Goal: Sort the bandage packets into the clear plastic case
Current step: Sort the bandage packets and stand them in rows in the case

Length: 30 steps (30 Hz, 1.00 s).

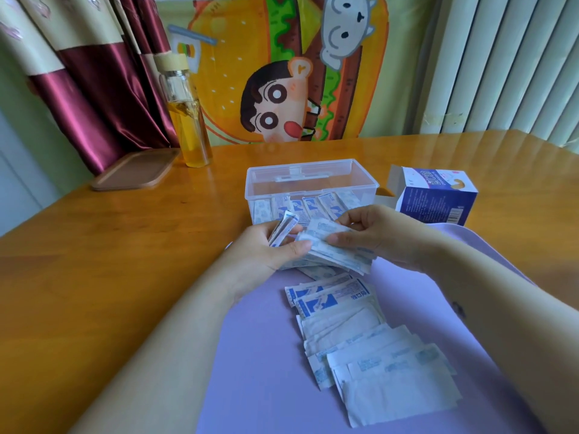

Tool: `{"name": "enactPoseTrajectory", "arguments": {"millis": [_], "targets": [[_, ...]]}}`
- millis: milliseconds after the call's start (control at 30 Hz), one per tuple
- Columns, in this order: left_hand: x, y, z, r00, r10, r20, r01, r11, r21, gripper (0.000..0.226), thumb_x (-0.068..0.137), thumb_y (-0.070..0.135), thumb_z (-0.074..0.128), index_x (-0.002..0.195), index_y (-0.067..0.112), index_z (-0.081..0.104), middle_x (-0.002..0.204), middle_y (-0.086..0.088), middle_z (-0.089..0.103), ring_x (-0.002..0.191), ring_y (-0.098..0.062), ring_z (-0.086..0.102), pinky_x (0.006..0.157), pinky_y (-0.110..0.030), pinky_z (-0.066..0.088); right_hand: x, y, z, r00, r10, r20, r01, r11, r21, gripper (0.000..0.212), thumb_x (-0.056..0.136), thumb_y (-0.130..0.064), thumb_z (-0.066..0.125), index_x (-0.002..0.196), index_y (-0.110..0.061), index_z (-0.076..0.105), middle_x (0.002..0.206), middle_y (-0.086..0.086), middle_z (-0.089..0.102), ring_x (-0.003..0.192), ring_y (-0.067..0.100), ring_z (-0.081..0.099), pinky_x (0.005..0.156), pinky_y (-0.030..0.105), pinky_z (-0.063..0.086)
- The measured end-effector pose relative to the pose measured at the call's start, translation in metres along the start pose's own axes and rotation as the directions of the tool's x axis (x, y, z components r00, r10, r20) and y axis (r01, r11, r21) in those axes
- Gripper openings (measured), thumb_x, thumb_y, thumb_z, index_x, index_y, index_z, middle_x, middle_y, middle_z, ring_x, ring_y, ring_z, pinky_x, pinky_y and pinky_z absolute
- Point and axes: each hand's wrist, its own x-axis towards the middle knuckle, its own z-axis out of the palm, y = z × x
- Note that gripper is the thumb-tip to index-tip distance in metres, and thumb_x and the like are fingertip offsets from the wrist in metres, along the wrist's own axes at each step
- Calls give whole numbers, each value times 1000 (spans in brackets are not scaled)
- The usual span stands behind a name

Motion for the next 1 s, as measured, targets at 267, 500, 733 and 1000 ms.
{"name": "enactPoseTrajectory", "arguments": {"millis": [267,500,733,1000], "targets": [[9,-8,1,969,-40,-246,58,996,68,27,85,25,68,109,17,59,88,7,62,78,-7,59,62,-18,41,16,4,25,973,-114,-202,80,983,-167,21,86,-31,65,102,-18,61,62,-11,58,41,-2,46,45,10,36],[5,-4,-7,918,120,-377,0,953,303,33,83,33,69,110,18,59,105,2,57,95,-18,57,73,-28,41,10,1,14,935,-250,-251,55,802,-594,36,83,-38,67,115,-23,64,106,-7,66,96,14,56,78,28,46],[4,-3,-5,945,141,-295,-62,963,263,11,86,26,66,95,23,60,78,10,55,60,-4,51,44,-7,34,-14,-19,21,945,40,324,176,773,-610,45,68,-48,77,108,-36,60,99,-14,58,90,9,56,83,26,46],[3,-1,-4,952,125,-279,-55,968,245,10,87,27,65,96,24,61,83,9,59,70,-6,56,50,-9,37,-12,-12,13,946,36,324,148,838,-526,15,79,-42,70,76,-31,61,71,-15,64,60,1,53,63,19,42]]}}
